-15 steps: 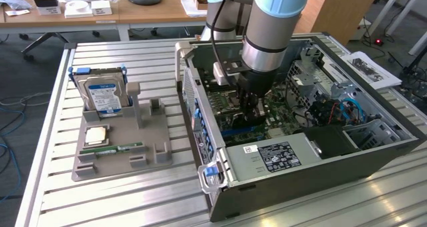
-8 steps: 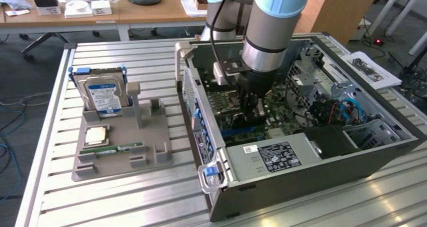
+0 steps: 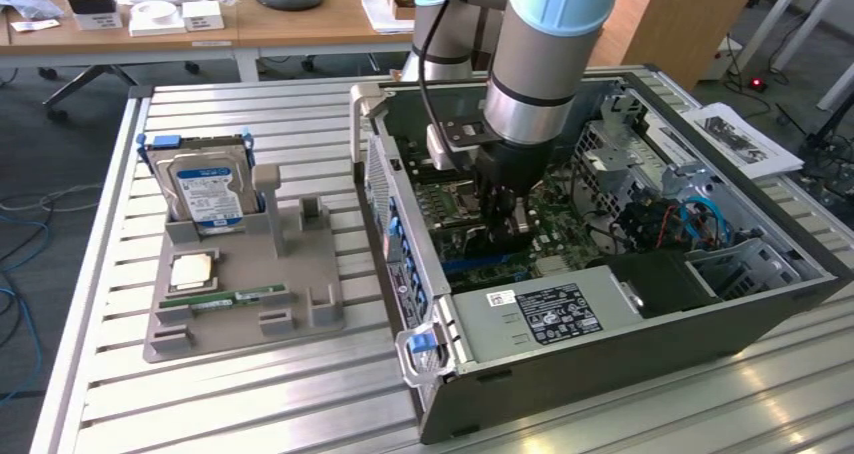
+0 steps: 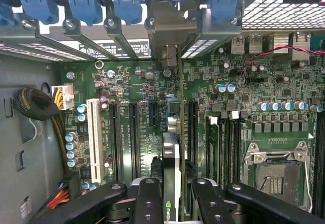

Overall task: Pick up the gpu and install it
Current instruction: 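Insert the gpu into the slot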

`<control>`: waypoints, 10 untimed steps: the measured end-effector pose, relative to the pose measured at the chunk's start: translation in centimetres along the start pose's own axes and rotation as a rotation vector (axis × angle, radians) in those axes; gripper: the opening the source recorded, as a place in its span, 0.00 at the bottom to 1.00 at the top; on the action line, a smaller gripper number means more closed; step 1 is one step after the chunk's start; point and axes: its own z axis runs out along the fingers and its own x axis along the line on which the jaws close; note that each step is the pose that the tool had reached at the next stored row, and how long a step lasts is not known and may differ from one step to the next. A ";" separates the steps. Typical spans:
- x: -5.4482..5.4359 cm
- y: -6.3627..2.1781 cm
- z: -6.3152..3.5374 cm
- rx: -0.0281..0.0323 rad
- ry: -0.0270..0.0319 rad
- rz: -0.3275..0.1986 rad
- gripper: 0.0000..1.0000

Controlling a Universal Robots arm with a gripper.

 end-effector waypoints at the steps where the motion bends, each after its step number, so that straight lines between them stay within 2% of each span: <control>1: 0.0 0.00 0.00 0.0000 0.0002 0.002 0.27; 10: 0.0 0.03 0.10 0.0002 0.0003 0.010 0.27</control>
